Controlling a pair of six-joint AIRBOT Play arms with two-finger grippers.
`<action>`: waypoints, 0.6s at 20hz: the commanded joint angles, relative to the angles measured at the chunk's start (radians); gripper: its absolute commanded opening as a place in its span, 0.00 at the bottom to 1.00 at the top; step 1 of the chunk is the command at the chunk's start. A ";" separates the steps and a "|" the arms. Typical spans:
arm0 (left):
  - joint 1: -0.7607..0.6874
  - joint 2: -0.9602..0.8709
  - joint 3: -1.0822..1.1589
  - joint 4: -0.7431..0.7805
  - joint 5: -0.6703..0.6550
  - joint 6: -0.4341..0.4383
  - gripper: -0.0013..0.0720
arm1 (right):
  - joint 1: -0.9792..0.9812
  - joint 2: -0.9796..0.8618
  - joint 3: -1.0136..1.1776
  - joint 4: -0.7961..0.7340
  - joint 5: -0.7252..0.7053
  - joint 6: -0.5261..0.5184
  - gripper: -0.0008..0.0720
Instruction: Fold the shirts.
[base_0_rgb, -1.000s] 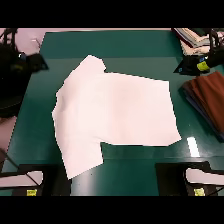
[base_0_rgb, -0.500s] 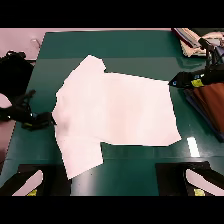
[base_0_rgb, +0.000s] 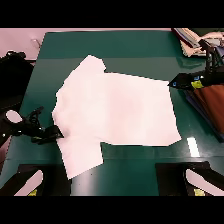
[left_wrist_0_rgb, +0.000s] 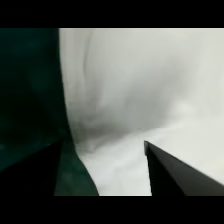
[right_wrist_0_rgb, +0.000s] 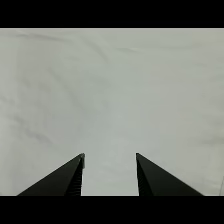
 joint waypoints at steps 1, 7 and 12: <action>0.000 0.002 -0.022 -0.103 -0.002 0.052 0.82 | -0.010 0.000 -0.001 -0.002 0.026 0.000 0.53; 0.000 0.002 -0.020 -0.151 0.005 0.100 0.06 | -0.196 0.079 -0.193 -0.076 0.149 -0.029 0.53; 0.000 0.002 0.067 -0.151 0.001 0.113 0.06 | -0.494 0.170 -0.542 -0.166 0.222 -0.045 0.80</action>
